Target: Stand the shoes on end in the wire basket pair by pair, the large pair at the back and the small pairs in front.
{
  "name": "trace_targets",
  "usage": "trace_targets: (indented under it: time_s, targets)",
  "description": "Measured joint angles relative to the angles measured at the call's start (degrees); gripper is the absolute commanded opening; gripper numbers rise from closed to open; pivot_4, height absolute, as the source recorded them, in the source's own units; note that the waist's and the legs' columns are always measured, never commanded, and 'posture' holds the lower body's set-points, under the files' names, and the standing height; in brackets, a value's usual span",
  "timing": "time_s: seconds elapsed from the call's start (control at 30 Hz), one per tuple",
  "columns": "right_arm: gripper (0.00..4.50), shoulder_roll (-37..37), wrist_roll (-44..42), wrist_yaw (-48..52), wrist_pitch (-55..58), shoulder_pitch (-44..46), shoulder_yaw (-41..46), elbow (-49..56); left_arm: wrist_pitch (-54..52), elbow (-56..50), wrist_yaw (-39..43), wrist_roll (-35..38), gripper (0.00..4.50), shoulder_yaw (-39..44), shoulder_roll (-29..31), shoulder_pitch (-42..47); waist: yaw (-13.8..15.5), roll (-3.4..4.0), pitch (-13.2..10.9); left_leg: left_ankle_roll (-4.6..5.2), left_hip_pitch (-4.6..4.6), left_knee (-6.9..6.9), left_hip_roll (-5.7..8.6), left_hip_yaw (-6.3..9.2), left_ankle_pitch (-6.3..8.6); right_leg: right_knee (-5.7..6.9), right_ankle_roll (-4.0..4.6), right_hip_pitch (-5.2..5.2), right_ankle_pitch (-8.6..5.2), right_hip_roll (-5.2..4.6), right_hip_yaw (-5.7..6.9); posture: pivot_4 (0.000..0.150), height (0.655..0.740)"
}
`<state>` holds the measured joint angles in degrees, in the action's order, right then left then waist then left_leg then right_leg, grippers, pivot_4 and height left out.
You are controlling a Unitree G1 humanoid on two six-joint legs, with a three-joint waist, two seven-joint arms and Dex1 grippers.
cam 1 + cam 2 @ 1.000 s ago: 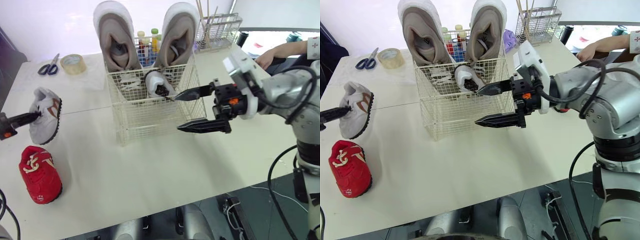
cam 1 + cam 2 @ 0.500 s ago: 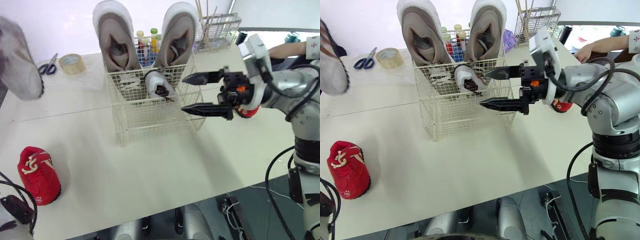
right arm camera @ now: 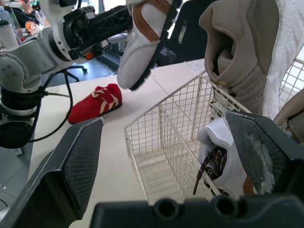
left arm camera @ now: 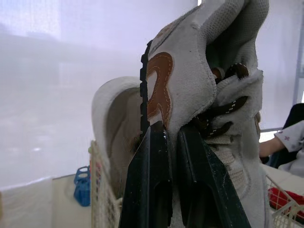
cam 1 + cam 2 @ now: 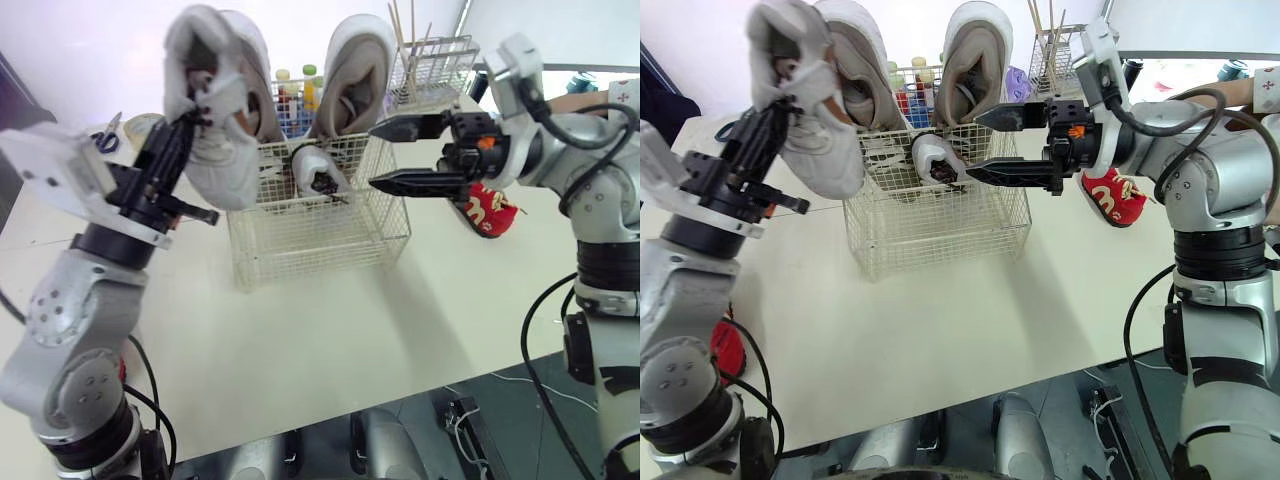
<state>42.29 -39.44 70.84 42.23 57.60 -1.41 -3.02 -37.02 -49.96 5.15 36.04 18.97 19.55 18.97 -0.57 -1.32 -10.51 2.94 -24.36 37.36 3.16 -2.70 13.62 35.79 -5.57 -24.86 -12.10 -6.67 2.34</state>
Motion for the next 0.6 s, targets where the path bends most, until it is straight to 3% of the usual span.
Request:
trace_targets:
  time_s: [0.27,0.6]
  targets:
    - [4.50,-0.2,1.0,0.4,0.1,1.4,-0.1,-0.8,22.7,13.6,3.9,-17.8,0.06,-11.5,-3.1,-1.2,0.2,0.01,0.0,0.07,-0.04,-0.01,0.00,0.01,0.05,-0.33,0.11,0.06,0.04,-0.03,0.01,0.150,0.7400]
    - [4.50,2.0,0.5,-0.8,4.2,1.0,0.9,1.8,40.2,30.0,6.8,-26.1,0.06,-16.6,-7.5,2.5,1.3,0.02,0.0,0.25,-0.15,-0.09,-0.01,-0.01,0.17,-0.59,-0.01,0.01,0.11,-0.04,0.03,0.150,0.7400]
